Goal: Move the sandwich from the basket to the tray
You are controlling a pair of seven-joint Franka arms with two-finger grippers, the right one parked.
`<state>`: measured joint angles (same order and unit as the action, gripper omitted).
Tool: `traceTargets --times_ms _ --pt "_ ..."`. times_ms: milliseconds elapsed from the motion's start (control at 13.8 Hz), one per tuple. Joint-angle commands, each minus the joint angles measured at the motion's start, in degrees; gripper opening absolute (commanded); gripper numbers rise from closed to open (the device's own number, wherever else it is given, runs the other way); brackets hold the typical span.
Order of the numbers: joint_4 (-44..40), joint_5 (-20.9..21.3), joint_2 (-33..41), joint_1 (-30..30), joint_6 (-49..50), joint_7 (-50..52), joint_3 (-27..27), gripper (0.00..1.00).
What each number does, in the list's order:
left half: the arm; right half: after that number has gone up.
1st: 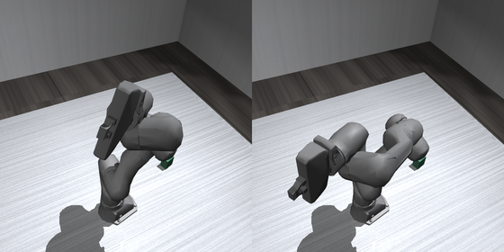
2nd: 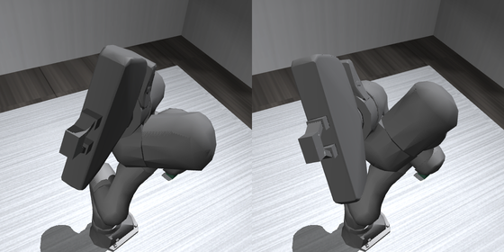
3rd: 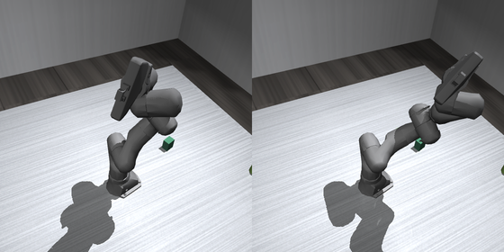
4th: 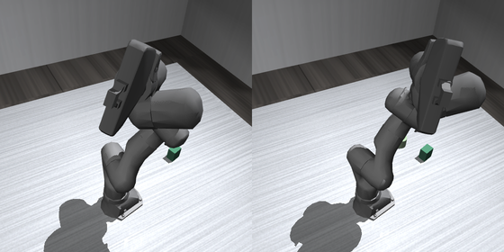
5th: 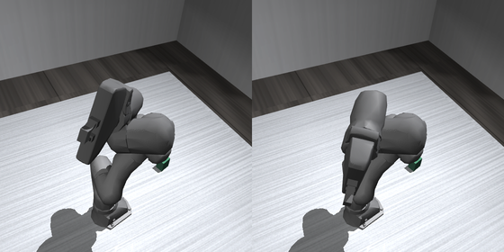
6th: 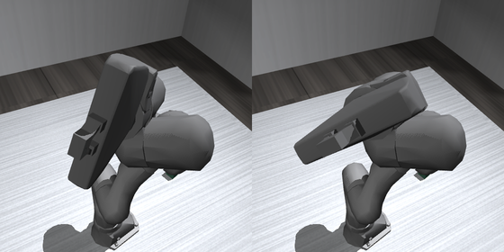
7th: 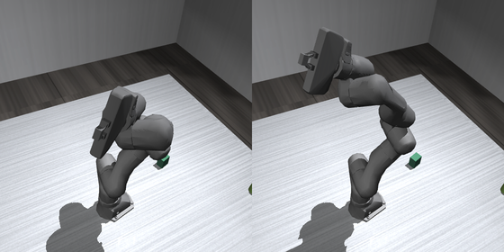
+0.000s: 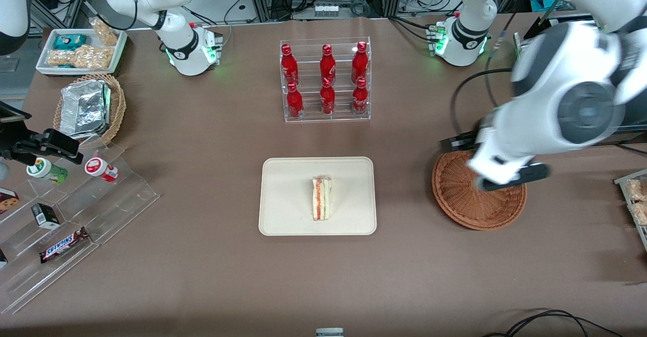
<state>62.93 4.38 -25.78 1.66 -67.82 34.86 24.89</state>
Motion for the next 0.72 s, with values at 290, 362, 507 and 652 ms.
traceTargets --times_ms 290,362,507,652 --pt "9.97 0.54 12.47 9.23 6.13 -9.81 -0.02 1.00" --pt "16.37 0.37 16.95 11.16 4.20 -10.16 0.07 1.00" --pt "27.82 0.45 25.65 11.71 -4.48 -11.73 -1.93 1.00" --pt "24.99 -1.38 26.04 10.48 -3.30 -18.21 -7.64 1.00"
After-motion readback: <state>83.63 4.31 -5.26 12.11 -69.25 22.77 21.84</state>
